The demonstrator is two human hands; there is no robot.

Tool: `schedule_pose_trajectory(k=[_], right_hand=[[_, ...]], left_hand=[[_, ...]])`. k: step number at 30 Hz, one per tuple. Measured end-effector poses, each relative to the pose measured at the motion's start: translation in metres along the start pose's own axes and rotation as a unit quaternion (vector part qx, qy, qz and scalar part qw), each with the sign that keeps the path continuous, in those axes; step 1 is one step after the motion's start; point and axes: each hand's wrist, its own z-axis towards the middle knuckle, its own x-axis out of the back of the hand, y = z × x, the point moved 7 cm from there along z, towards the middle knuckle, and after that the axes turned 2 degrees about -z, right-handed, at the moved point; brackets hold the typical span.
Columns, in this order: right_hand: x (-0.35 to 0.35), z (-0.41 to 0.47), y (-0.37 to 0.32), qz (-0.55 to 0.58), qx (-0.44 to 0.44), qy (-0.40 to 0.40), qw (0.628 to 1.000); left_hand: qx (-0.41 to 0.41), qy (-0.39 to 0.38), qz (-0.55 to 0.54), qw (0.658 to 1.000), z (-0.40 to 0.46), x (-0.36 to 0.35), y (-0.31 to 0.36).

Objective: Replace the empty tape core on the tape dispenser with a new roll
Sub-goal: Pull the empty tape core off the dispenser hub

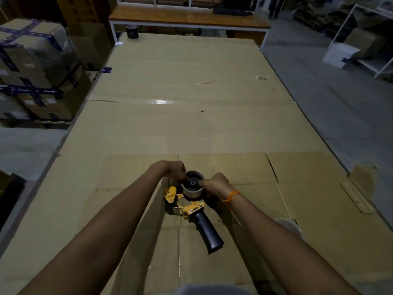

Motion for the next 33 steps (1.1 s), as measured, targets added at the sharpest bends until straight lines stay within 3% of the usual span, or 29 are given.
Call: schedule_pose_trajectory(k=[5,7,12,16,19,22,25,33], right_hand=[[-0.018,-0.016,0.014,0.219,-0.051,-0.110,0.968],[-0.026,-0.019,0.017,0.188,-0.048,-0.124,0.973],[-0.038,-0.016,0.015,0.166,-0.047,-0.059,0.983],[-0.034,-0.011,0.013,0.063,0.008,-0.036,0.997],[-0.030,-0.015,-0.002,-0.003,0.119,-0.070,0.990],[-0.020,-0.022,-0.024,-0.109,0.250,-0.036,0.961],[-0.022,-0.027,-0.039,-0.169,0.323,-0.025,0.931],[-0.026,-0.035,-0.058,-0.262,0.403,0.030,0.876]], left_hand=[[0.016,0.023,0.004,1.000,0.001,-0.001,-0.009],[0.019,0.026,0.006,0.999,-0.001,-0.002,-0.008],[0.034,0.042,0.025,0.998,-0.005,0.001,-0.007],[0.042,0.050,0.041,0.997,-0.010,0.002,-0.010],[0.047,0.057,0.035,0.997,-0.013,0.001,-0.012],[0.048,0.061,0.034,0.996,-0.017,-0.001,-0.011],[0.052,0.066,0.047,0.995,-0.022,0.000,-0.011],[0.058,0.107,0.033,0.992,-0.036,0.001,-0.015]])
